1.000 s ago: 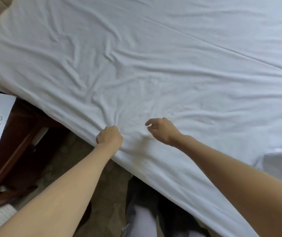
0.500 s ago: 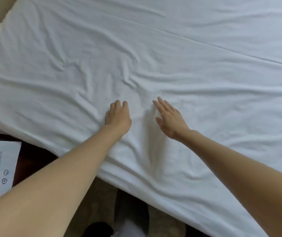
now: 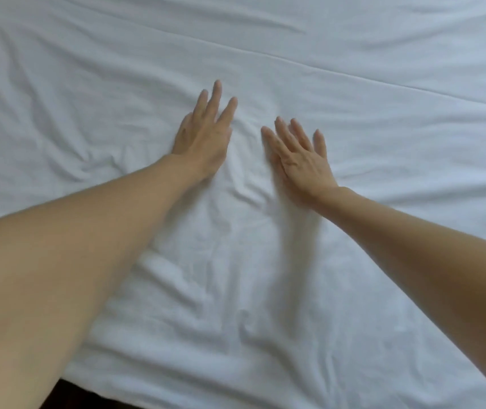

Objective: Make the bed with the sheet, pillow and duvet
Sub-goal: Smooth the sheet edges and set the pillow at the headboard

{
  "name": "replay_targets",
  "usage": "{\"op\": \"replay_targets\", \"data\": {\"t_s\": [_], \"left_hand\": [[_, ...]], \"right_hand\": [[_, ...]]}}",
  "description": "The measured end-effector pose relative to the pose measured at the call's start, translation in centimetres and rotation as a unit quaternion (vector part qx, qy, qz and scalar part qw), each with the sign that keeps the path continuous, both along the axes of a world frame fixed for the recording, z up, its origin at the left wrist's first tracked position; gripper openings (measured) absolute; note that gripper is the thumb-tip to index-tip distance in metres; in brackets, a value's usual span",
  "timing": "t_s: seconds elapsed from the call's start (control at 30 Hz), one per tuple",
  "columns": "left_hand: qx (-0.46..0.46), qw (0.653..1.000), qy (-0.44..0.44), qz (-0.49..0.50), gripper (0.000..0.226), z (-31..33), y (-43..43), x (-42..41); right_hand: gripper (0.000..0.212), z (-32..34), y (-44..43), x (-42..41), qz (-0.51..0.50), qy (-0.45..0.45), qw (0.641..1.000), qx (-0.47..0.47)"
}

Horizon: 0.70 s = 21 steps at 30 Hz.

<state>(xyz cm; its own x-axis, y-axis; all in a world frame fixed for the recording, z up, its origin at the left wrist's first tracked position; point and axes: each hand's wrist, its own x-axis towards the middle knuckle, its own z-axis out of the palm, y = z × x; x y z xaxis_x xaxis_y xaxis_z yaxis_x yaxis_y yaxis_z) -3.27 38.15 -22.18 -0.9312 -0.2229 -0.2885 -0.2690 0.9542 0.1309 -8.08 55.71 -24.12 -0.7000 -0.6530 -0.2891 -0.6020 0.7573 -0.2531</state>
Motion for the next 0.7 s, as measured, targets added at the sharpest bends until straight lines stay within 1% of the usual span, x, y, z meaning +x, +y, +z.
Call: {"op": "replay_targets", "data": {"t_s": [0.07,0.1,0.2,0.23,0.27,0.3,0.33,0.43,0.47,0.53,0.7], "left_hand": [[0.013,0.998,-0.024,-0.052,0.050,-0.8,-0.2,0.2],[0.020,0.998,-0.027,-0.060,0.050,-1.1,-0.2,0.7],[0.024,0.999,-0.007,-0.040,0.050,-1.7,-0.4,3.1],[0.019,0.999,0.002,-0.034,0.054,-1.8,-0.4,4.1],[0.018,0.999,0.006,-0.026,0.062,-1.9,-0.4,5.2],[0.022,1.000,0.005,-0.014,0.070,-1.9,-0.4,6.3],[0.024,1.000,0.001,0.003,0.073,-1.9,-0.5,7.5],[0.009,0.997,-0.019,0.072,0.059,-2.1,-0.8,11.1],[0.005,0.995,-0.027,0.094,0.058,-2.2,-0.8,12.2],[-0.003,0.990,-0.036,0.136,0.058,-2.2,-0.7,13.9],[-0.009,0.971,-0.043,0.234,0.057,-2.0,0.1,18.1]], "right_hand": [[0.049,-0.4,-0.1,0.2,0.001,-0.008,1.000,-0.010],[0.049,-0.4,-0.1,0.4,0.004,-0.010,1.000,-0.012],[0.050,-0.5,0.0,1.3,0.050,-0.006,0.999,-0.006],[0.053,-0.5,0.0,1.7,0.072,-0.001,0.997,-0.004],[0.060,-0.5,-0.1,2.3,0.091,0.001,0.996,-0.002],[0.066,-0.5,-0.2,3.0,0.110,0.001,0.994,0.001],[0.068,-0.6,-0.4,3.9,0.128,0.000,0.992,0.003],[0.063,-0.7,-1.0,7.0,0.170,-0.008,0.985,-0.004],[0.061,-0.7,-1.3,8.1,0.184,-0.008,0.983,-0.009],[0.060,-0.9,-1.9,10.0,0.214,-0.003,0.976,-0.026],[0.060,-1.0,-3.3,13.8,0.265,-0.007,0.964,-0.033]]}}
